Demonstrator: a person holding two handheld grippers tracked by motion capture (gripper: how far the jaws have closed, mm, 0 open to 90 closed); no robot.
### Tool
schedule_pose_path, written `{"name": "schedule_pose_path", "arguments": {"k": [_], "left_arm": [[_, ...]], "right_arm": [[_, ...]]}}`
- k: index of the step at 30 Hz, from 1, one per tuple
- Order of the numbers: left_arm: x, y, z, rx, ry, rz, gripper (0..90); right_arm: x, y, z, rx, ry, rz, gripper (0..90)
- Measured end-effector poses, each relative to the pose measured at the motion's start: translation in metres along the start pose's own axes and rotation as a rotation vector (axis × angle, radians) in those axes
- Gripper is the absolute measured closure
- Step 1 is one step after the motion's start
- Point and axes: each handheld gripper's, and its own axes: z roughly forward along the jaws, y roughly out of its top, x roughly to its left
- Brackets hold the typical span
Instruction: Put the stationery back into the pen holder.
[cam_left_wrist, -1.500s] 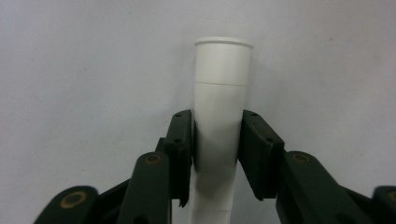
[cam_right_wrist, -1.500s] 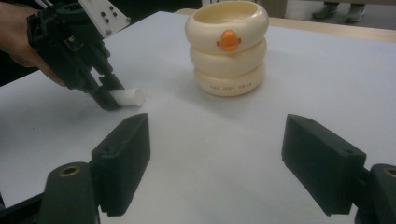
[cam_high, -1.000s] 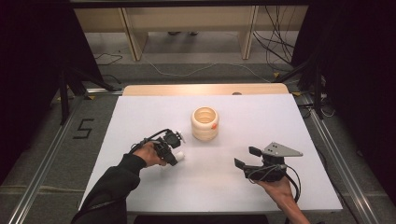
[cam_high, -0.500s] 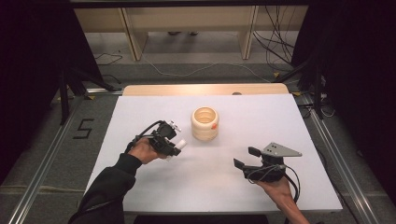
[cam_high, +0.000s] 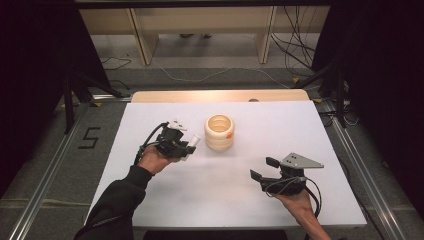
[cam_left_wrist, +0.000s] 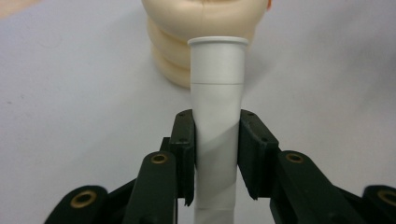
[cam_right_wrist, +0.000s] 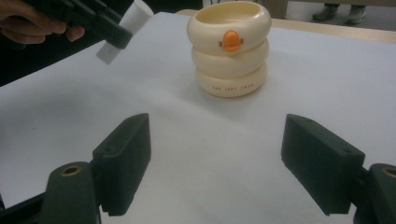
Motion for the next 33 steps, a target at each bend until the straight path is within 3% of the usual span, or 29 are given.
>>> {"name": "schedule_pose_path", "arguments": {"k": [12, 33], "left_arm": [[0.002, 0.002, -0.009, -0.211, 0.042, -0.088, 69.2], [0.005, 0.007, -0.006, -0.474, 0.05, -0.183, 69.2]], "right_arm": [[0.0, 0.0, -0.001, -0.007, -0.001, 0.005, 24.7], [0.001, 0.0, -0.001, -0.01, 0.002, 0.005, 24.7]]}}
